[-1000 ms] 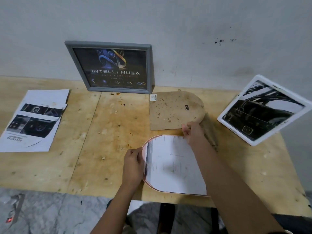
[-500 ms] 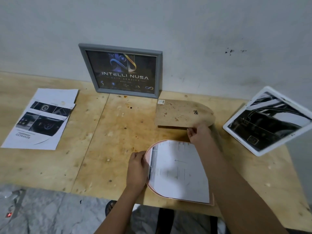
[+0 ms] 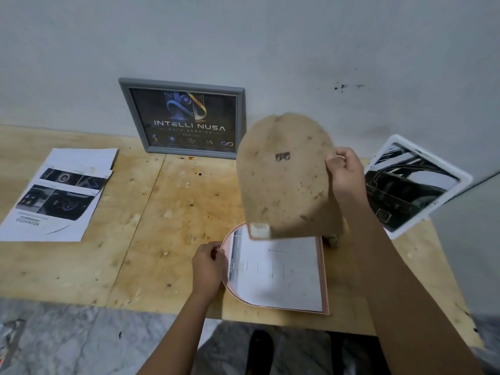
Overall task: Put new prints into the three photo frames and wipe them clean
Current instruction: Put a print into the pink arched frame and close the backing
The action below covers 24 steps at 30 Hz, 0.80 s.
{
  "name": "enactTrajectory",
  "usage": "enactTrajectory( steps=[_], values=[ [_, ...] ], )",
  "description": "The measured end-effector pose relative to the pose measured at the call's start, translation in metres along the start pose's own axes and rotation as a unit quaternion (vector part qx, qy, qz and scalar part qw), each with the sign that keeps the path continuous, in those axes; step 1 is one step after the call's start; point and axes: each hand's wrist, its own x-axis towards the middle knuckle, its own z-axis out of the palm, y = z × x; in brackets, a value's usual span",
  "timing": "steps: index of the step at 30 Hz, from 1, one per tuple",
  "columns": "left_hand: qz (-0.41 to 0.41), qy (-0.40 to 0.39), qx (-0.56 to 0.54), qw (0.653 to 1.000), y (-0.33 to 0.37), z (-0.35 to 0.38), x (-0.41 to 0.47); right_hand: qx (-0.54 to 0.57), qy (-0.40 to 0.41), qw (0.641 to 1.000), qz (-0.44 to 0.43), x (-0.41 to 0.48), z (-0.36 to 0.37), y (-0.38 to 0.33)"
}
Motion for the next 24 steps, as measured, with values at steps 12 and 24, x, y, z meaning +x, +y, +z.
enactTrajectory(
  steps=[12,24],
  values=[
    [-0.011,-0.029,-0.01,0.999,-0.009,-0.005,0.01,-0.482,-0.35,0.802,-0.043,-0.013,0.06,0.034],
    [-0.016,-0.046,0.008,0.999,-0.001,-0.005,0.006,-0.359,-0.236,0.902,-0.042,-0.047,0.076,0.121]
  ],
)
